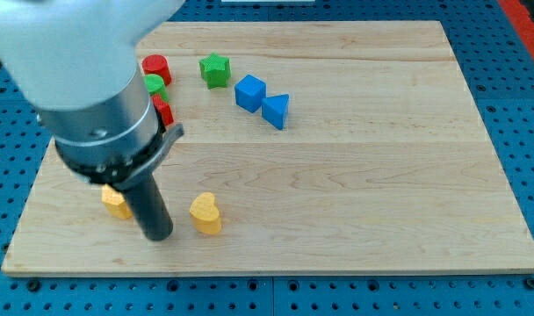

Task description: Keep the yellow heart at the top side of the blue triangle

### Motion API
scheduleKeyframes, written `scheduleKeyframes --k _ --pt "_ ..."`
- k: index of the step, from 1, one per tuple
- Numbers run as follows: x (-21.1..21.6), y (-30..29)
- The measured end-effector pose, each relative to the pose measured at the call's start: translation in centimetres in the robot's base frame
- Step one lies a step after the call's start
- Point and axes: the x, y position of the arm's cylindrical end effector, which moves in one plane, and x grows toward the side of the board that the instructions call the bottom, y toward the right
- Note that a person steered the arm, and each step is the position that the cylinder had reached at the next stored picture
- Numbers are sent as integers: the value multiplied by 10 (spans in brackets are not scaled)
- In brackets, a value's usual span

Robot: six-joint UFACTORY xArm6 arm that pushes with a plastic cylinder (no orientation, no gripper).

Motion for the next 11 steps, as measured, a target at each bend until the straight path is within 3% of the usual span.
scheduleKeyframes --k 2,5,11 --pt "-11 59" --pt "7 112" --pt "-108 250"
